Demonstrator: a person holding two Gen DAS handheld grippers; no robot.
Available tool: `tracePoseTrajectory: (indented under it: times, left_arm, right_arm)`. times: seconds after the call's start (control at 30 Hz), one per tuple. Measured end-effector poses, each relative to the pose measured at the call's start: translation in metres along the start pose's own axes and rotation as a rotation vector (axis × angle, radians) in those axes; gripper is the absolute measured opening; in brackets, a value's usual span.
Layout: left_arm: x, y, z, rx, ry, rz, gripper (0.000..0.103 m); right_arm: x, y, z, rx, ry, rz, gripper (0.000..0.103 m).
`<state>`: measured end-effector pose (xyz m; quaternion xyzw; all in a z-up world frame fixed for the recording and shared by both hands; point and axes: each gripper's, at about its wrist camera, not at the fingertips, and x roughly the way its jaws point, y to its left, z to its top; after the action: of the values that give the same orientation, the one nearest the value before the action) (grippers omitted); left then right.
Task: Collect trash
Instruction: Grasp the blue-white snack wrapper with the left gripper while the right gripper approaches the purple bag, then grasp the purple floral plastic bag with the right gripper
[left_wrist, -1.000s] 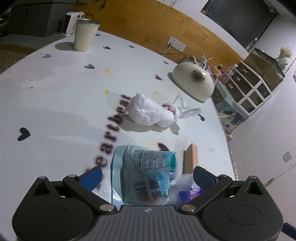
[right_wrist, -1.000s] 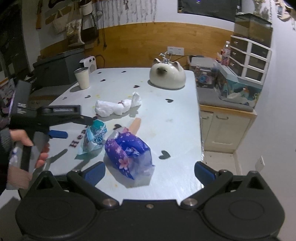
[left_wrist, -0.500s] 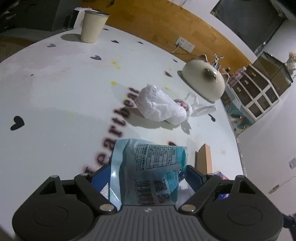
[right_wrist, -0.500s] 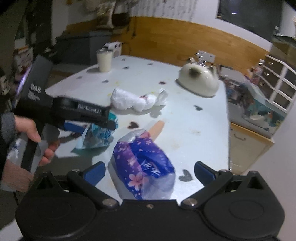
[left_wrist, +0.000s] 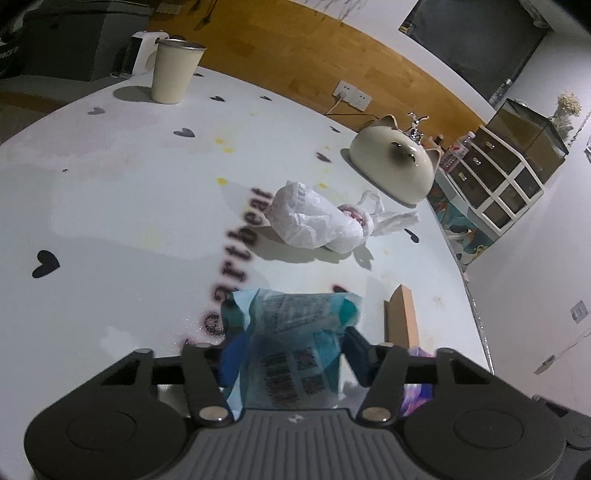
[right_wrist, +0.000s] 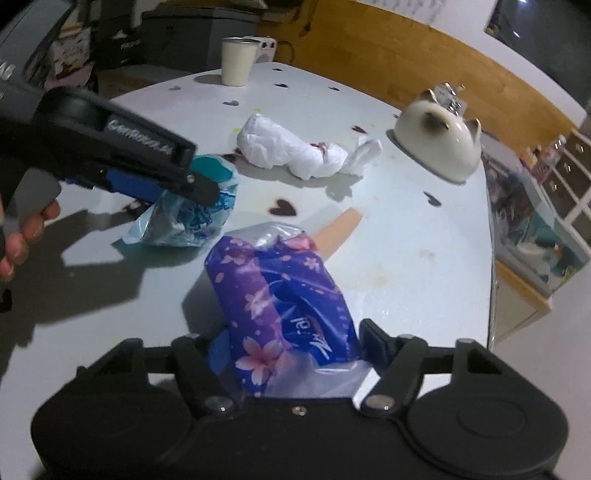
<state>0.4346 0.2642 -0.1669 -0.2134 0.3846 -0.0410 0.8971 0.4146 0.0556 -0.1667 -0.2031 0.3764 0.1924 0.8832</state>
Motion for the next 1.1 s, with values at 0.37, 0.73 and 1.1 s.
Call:
tracePoseTrajectory:
  times: [0.37, 0.73, 1.1]
  left_arm:
    - [-0.025, -0.005, -0.017, 0.044, 0.016, 0.031, 0.046]
    - [-0.080, -0.018, -0.046, 0.141, 0.013, 0.072, 0.045]
    - [-0.133, -0.037, -0.064, 0.210, -0.026, 0.075, 0.045]
  right_arm:
    - [-0.019, -0.010, -0.015, 0.216, 0.056, 0.068, 0.027]
    - [-0.053, -0.011, -0.024, 0.310, 0.055, 0.075, 0.024]
    - [-0.097, -0.014, -0.031, 0.381, 0.006, 0.073, 0.023]
